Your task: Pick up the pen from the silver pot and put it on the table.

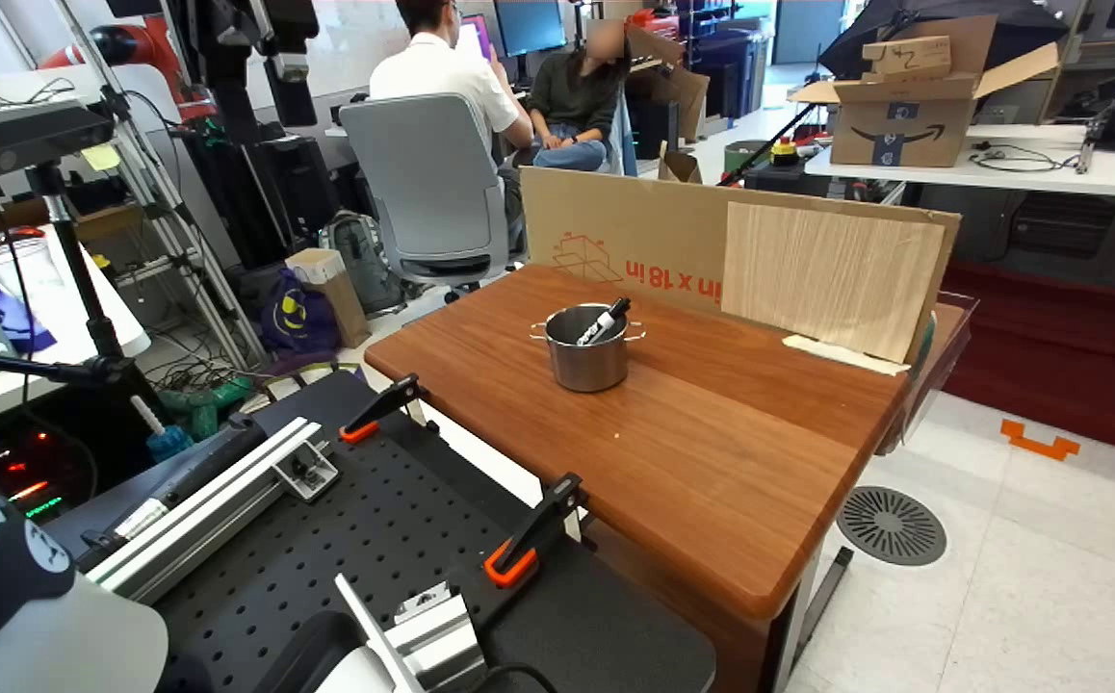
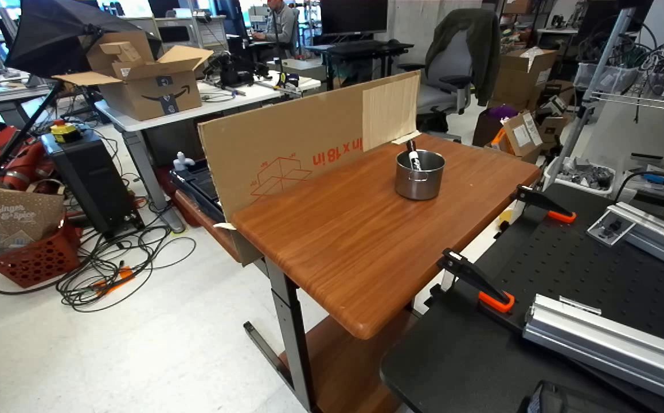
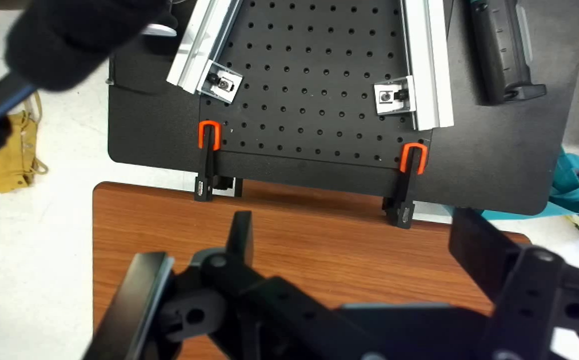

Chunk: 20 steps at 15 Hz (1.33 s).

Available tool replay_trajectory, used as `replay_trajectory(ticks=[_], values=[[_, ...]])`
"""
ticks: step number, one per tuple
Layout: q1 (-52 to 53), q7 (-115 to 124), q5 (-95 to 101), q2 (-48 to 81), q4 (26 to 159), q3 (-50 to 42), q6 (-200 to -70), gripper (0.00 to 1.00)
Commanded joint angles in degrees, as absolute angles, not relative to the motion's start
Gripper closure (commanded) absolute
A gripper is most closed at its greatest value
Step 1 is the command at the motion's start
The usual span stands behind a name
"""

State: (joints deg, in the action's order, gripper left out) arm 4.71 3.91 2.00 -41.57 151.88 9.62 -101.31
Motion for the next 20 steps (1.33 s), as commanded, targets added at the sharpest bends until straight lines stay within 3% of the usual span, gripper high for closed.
replay_trajectory(ticks=[1,10,20], values=[[5.46,4.33,2.39,-41.46,151.80,8.98,-101.21,0.00],[5.03,4.20,1.73,-42.57,152.59,7.70,-102.27,0.00],[3.60,16.78,-8.73,-22.51,152.18,6.82,-130.24,0.00]])
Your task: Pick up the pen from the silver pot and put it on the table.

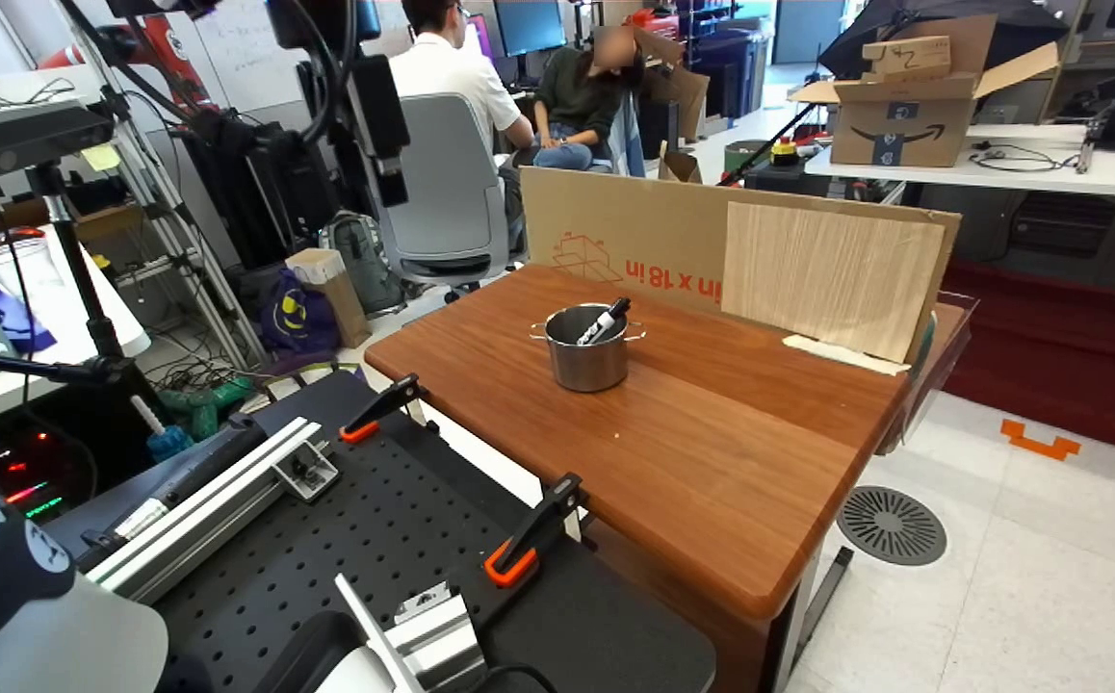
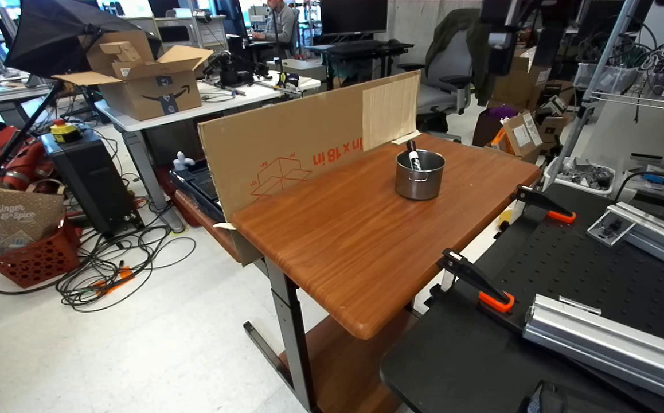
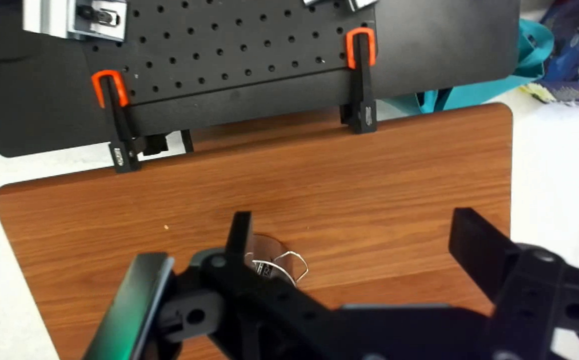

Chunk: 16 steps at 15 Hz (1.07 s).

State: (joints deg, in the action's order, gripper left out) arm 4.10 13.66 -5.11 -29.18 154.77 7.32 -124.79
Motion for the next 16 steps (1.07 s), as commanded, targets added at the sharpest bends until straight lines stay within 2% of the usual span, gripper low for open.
replay_trajectory(ticks=[1,6,16], values=[[3.31,18.15,-9.43,-20.12,151.53,6.85,-132.93,0.00],[1.13,25.86,-9.18,-9.74,146.69,6.72,-141.15,0.00],[-0.47,34.99,-6.27,2.14,137.55,2.24,-143.73,0.00]])
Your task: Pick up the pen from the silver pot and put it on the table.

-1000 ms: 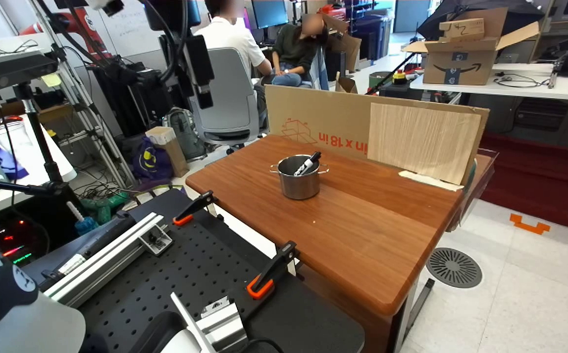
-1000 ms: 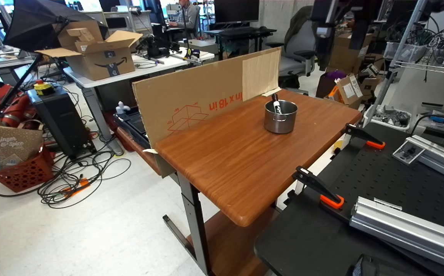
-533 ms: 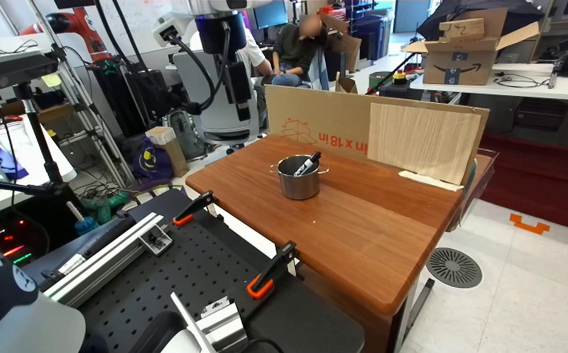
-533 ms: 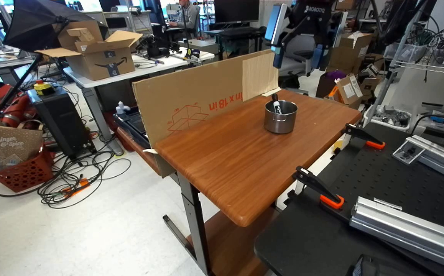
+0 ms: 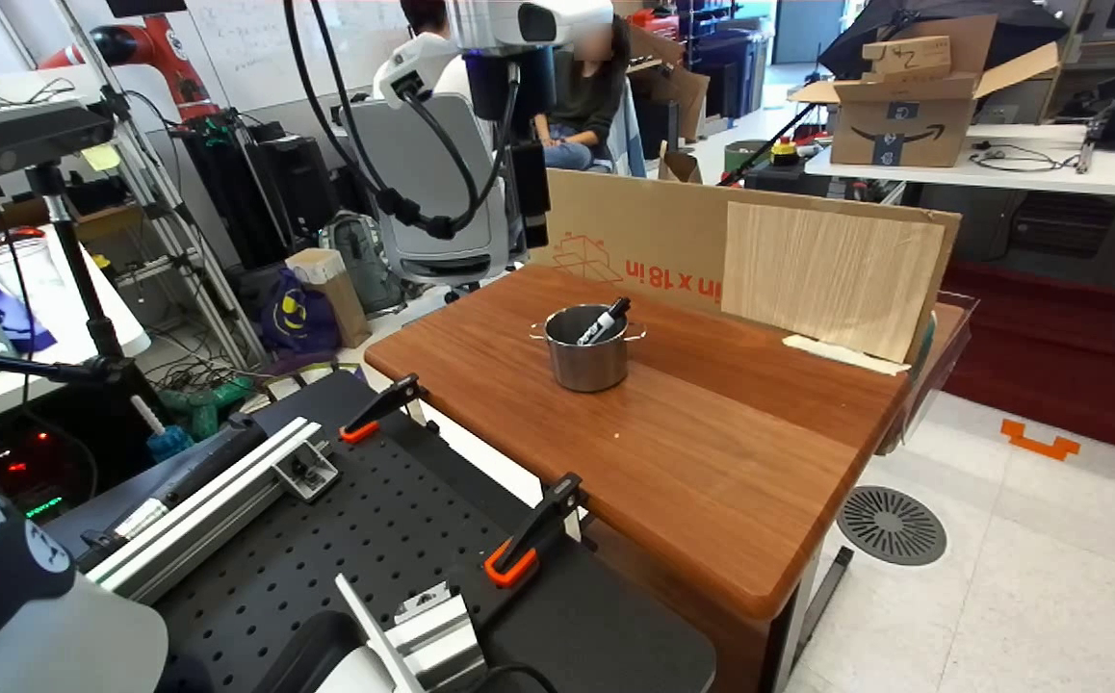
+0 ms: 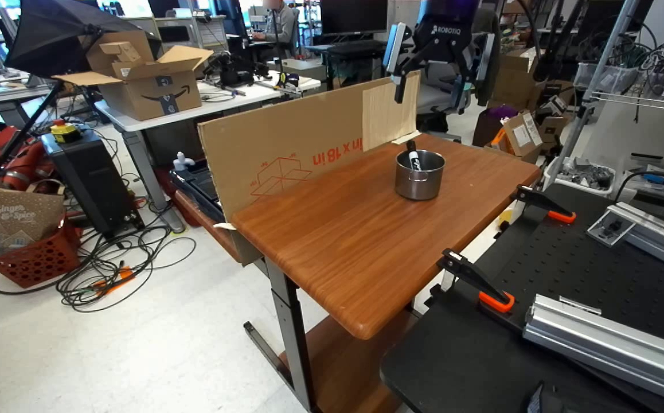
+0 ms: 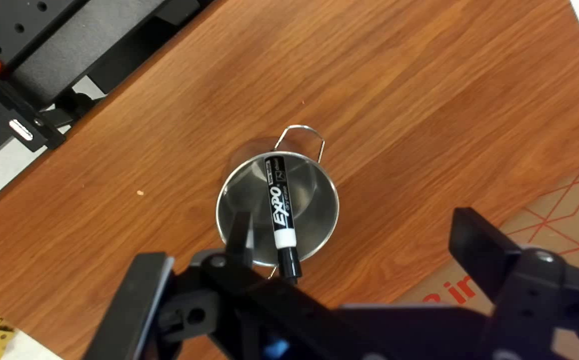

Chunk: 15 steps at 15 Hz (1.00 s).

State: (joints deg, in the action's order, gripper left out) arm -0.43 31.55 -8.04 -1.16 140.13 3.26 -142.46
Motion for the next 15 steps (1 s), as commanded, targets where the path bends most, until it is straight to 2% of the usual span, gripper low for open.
replay_trajectory(ticks=[1,15], values=[[-0.42,36.03,-5.76,3.35,136.75,1.66,-144.21,0.00],[2.57,46.51,3.44,16.77,127.97,-4.63,-145.09,0.00]])
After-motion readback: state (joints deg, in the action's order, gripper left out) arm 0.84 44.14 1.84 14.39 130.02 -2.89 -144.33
